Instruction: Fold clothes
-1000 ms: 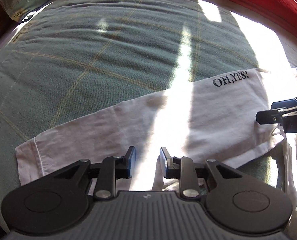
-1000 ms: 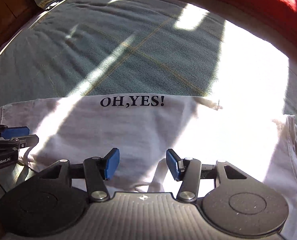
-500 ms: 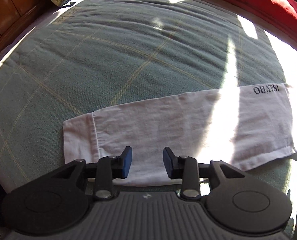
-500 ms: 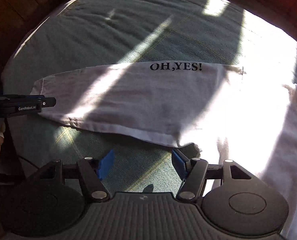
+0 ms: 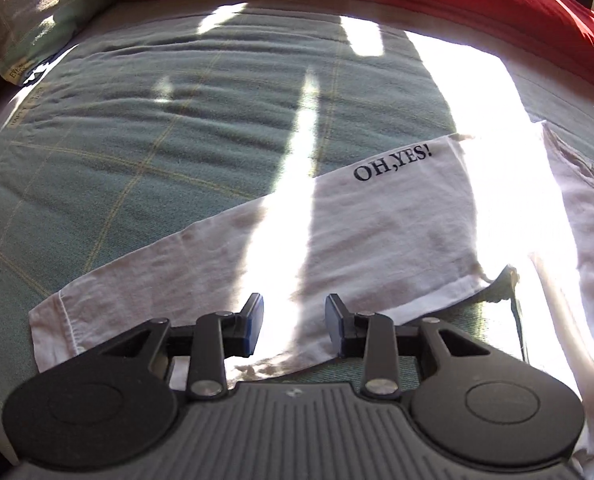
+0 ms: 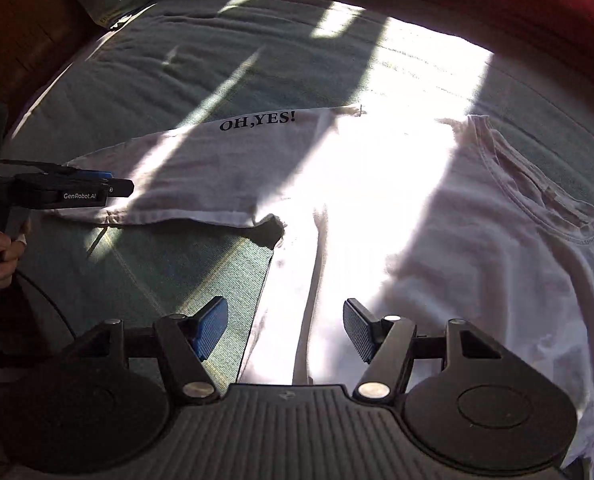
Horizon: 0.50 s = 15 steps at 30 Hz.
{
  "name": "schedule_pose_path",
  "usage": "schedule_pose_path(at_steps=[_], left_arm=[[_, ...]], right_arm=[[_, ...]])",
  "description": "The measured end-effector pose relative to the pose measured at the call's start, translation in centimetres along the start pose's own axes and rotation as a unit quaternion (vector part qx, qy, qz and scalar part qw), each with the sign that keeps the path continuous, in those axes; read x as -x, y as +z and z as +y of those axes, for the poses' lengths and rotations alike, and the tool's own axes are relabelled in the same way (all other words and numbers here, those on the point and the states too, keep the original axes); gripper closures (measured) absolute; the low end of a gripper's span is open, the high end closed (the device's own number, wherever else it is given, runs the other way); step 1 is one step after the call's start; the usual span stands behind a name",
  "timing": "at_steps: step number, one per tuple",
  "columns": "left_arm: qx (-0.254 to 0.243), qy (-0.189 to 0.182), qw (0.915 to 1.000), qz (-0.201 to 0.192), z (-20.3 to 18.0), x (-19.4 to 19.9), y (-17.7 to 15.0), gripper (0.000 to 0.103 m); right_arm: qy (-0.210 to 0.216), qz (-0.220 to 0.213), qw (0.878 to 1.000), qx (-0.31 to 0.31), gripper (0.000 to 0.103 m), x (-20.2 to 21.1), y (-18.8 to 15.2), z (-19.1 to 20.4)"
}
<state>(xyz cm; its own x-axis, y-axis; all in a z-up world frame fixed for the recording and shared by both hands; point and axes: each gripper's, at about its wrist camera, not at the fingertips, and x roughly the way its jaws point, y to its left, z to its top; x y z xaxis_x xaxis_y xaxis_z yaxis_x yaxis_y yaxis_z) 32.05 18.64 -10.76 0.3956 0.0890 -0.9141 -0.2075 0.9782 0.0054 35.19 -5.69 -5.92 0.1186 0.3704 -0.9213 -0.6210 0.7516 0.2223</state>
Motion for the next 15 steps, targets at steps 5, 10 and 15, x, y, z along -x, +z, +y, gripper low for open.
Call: schedule_pose_path(at_steps=[5,10,15], left_arm=[[-0.030,-0.032,0.9990,-0.008,-5.3,-3.4,2.0,0.068],[-0.050,-0.022,0.9985,-0.009,-6.6,-5.0,1.6,0.065],[-0.065,0.037,0.9967,0.031,-5.0,-4.4,1.3,0.061]], right_arm=[[-0.014,-0.025,0.999,-0.029,0.035,1.9,-2.8,-3.1],[-0.024,-0.043,0.997,-0.064,0.035,3.3,-6.3,-6.1],[-0.046,-0.048,0.993,-0.094,0.035,5.0,-9.7,-8.7]])
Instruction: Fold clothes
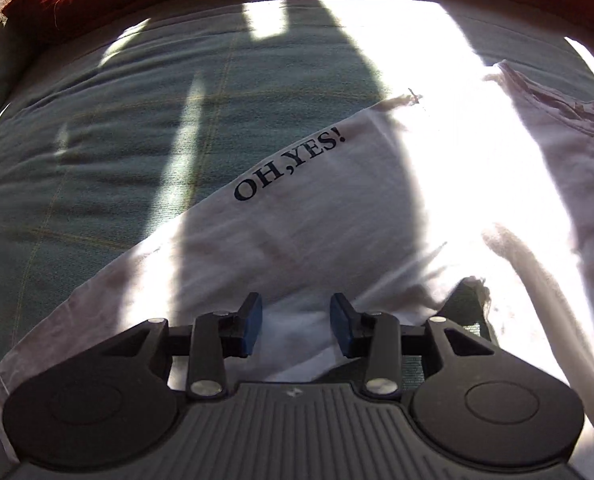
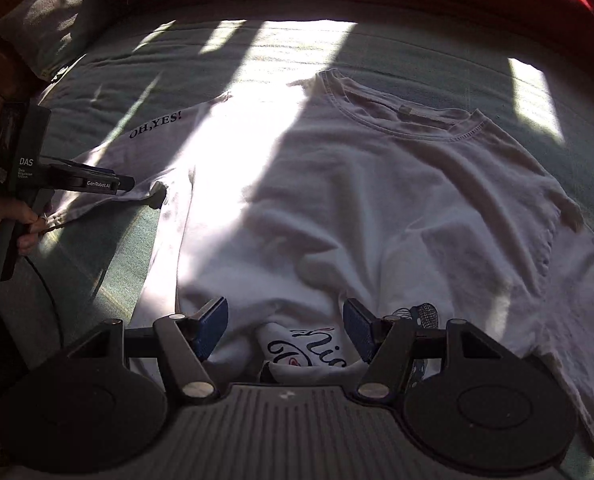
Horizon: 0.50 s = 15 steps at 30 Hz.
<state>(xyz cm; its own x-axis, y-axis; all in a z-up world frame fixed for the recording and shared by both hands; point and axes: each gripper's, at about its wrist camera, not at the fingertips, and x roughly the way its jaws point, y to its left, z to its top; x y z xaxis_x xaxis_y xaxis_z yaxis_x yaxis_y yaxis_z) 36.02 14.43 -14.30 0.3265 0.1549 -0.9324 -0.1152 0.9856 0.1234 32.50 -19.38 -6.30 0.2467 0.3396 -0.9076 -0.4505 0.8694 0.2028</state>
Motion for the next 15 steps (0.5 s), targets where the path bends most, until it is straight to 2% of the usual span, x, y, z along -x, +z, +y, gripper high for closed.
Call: schedule_pose_path(at_steps=[3,5,10,12,15], left_arm=[[0.004,0.016,0.9997,0.020,0.4,1.1,-0.2,0.067],[-0.002,0.003,0.9999,0.013,-0.6,2.7,-0.6,0.067],[-0.017,-0.067,0.9976,-0.004,-5.0,6.4,-2.5,0.067],[-0.027,-0.104,0.9941,-0.010,-7.3,7.5,-3.2,0.066],[-0.034,-0.139,0.9897,-0.003,-9.7,8.0,-4.2,0.064]], right_arm=[[-0.011,-0.005,1.000,-0.015,0.035,1.3,-1.7,-2.2],[-0.019,-0.009,1.000,-0.019,0.035,2.2,-2.6,-3.2],[-0.031,-0.014,0.999,-0.025,0.035,3.3,-4.9,-4.8],[-0.041,-0.007,0.999,-0.024,0.035,3.1,-5.9,-5.1],[-0.033,0.001,0.999,-0.040,0.035,2.3,-6.8,-5.6]])
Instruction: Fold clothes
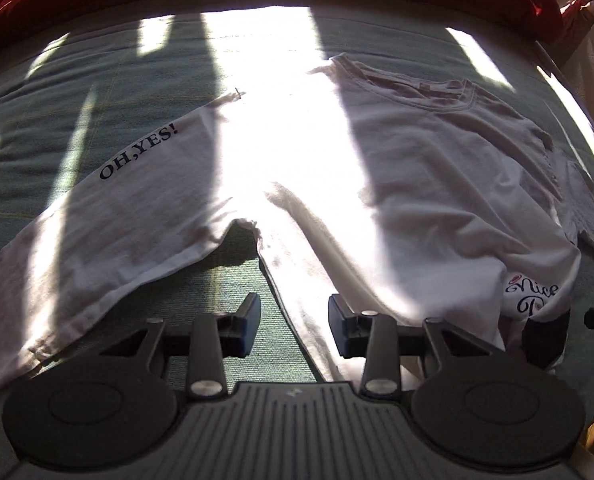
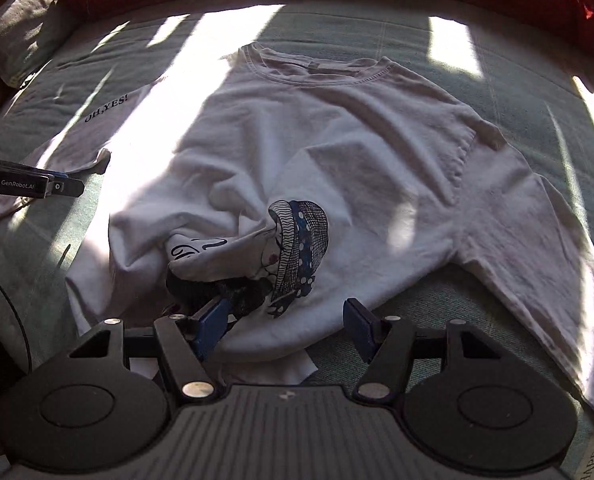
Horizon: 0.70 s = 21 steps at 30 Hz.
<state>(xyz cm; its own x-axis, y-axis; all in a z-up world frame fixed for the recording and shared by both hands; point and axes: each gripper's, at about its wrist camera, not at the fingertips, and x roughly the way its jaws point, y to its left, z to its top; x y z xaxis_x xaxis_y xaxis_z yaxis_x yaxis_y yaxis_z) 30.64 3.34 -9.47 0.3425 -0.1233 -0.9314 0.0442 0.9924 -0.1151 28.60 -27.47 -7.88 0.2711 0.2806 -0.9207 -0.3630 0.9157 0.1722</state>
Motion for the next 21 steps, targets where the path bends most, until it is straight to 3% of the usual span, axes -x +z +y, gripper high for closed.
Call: schedule_pose_path(at_steps=[7,16,21], left_arm=[[0.091,-0.049,0.9933,0.052,0.2,-1.1,-2.6,0.065],[0.087,-0.080,0.9886,0.093,-1.2,-0.1,-5.4,0.064],[0.104,-0.119,0.9770,0.144,-2.5,-0.4,-7.7,0.064]], right_arm=[[0.036,0.021,0.995,-0.086,0.035,-1.8,-2.6,-2.1],[0.053,0.025,0.998,-0.009,0.035,-1.6,-4.6,-0.6],[0.053,0.031,0.998,0.026,0.035,-2.0,-4.9,0.6]])
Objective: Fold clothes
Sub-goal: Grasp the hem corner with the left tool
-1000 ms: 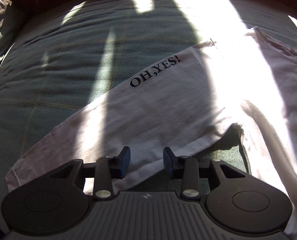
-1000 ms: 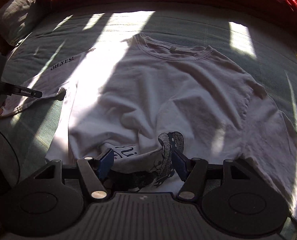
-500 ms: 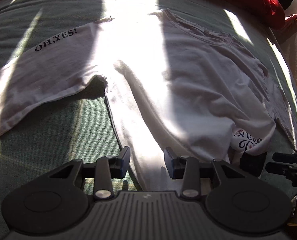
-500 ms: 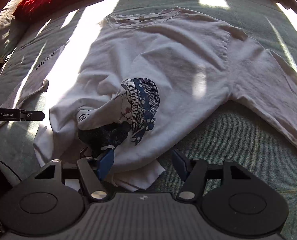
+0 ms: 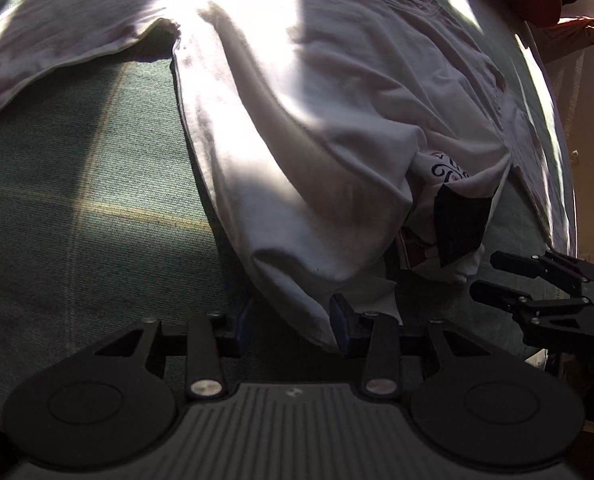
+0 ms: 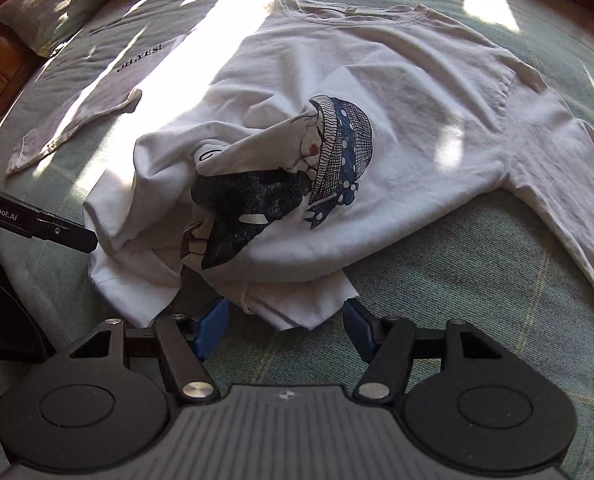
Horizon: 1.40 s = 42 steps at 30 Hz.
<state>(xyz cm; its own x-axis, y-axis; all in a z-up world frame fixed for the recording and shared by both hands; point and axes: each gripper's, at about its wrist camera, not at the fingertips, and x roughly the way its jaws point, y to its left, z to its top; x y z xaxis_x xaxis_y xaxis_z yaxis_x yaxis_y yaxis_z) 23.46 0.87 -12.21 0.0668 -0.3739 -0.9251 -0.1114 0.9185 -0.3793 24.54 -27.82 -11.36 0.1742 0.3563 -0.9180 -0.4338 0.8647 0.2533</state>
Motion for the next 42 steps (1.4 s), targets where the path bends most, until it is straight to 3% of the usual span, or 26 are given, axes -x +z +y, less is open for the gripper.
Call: schedule_pose_path(at_steps=[2,5,7,8,10,12,17,20,21,27,30,31,32,33,34,37,39,42], left_arm=[[0.000,-0.009,0.9998,0.018,-0.3,-0.6,-0.9,0.064],[-0.077,0.018,0.9967,0.021,-2.2,-1.0,-2.1,0.064],[-0.173,0.054,0.9833,0.009,-4.0,-0.9,-3.3,0.064],[-0.230,0.073,0.9705,0.003,-4.9,-0.8,-4.1,0.064],[-0.330,0.096,0.9390,-0.003,-6.1,-0.8,-5.6,0.064],[-0.422,0.115,0.8989,-0.019,-6.9,-0.6,-7.2,0.063],[-0.589,0.149,0.7886,-0.093,-7.1,-0.9,-9.6,0.063],[-0.670,0.164,0.7146,-0.116,-7.0,-1.8,-10.5,0.063],[-0.691,0.164,0.6938,-0.121,-7.1,-2.1,-10.7,0.063],[-0.775,0.154,0.5975,-0.137,-7.9,-4.0,-11.8,0.062],[-0.791,0.152,0.5788,-0.129,-8.3,-5.0,-12.1,0.062],[-0.793,0.153,0.5764,-0.126,-8.5,-5.3,-12.2,0.064],[-0.793,0.151,0.5774,-0.124,-8.6,-5.5,-12.2,0.071],[-0.793,0.150,0.5783,-0.122,-8.7,-5.7,-12.2,0.089],[-0.786,0.149,0.5890,-0.116,-8.9,-5.7,-11.9,0.096],[-0.749,0.142,0.6378,-0.112,-9.2,-4.5,-11.2,0.096],[-0.723,0.149,0.6661,-0.108,-9.0,-3.6,-10.6,0.097],[-0.698,0.177,0.6864,-0.100,-8.0,-1.9,-10.3,0.097]], right_arm=[[0.003,0.002,1.000,0.001,0.035,-0.1,0.0,0.1],[0.002,0.004,1.000,0.025,0.035,-0.2,-0.1,0.7],[0.001,0.006,0.999,0.041,0.035,-0.3,-0.1,1.1],[0.000,0.007,0.999,0.052,0.035,-0.3,-0.1,1.3],[0.002,0.009,0.998,0.064,0.035,-0.3,-0.1,1.5],[0.004,0.011,0.998,0.065,0.035,-0.4,0.0,1.5],[0.008,0.009,0.998,0.064,0.035,-0.3,0.1,1.3],[0.007,0.011,0.997,0.070,0.035,-0.2,-0.1,1.1],[0.005,0.013,0.997,0.071,0.035,-0.2,-0.3,1.1],[0.000,0.014,0.998,0.061,0.035,0.0,-0.9,0.6],[0.001,0.010,0.998,0.056,0.035,0.2,-1.1,0.6],[0.001,0.010,0.998,0.055,0.035,0.2,-1.2,0.5],[0.001,0.010,0.998,0.054,0.035,0.2,-1.3,0.5],[0.002,0.010,0.999,0.053,0.035,0.2,-1.4,0.5],[0.003,0.011,0.999,0.051,0.035,0.1,-1.4,0.4],[0.004,0.009,0.999,0.050,0.035,0.1,-1.5,0.1],[0.005,0.008,0.999,0.045,0.035,0.2,-1.5,-0.2],[0.007,0.006,0.999,0.037,0.035,0.3,-1.4,-0.8]])
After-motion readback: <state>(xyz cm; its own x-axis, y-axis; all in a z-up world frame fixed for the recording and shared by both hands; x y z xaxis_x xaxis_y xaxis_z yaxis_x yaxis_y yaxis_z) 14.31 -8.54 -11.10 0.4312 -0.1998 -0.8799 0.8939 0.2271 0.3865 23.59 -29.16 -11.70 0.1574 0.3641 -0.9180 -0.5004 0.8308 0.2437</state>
